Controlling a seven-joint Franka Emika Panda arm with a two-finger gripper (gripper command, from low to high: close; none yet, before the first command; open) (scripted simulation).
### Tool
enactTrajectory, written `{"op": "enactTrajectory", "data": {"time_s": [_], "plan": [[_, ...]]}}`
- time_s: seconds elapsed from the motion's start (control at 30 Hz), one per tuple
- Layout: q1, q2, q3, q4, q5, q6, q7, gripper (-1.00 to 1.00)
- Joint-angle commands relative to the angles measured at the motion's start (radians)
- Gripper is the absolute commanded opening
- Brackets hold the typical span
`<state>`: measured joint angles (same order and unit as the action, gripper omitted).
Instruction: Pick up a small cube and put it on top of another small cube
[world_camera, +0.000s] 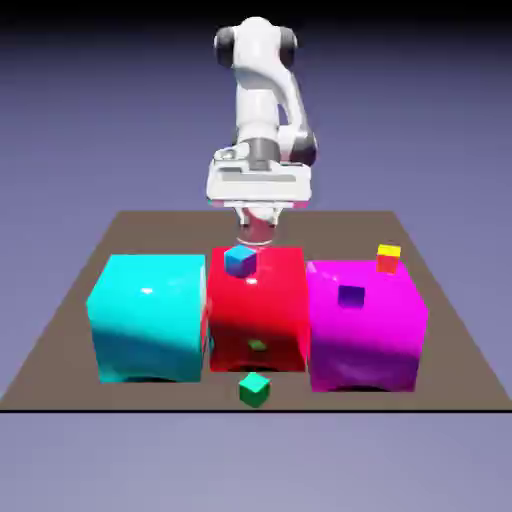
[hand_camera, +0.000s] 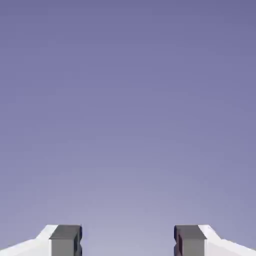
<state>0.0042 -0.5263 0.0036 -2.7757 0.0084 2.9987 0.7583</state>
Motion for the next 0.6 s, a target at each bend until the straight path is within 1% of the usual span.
{"op": "enactTrajectory", "data": {"time_s": [0.0, 0.57], "plan": [[-0.007, 0.036, 0.003, 0.028, 0.007, -0.032, 0.014, 0.00], [-0.117, 0.652, 0.053, 0.512, 0.126, -0.571, 0.257, 0.00]]}}
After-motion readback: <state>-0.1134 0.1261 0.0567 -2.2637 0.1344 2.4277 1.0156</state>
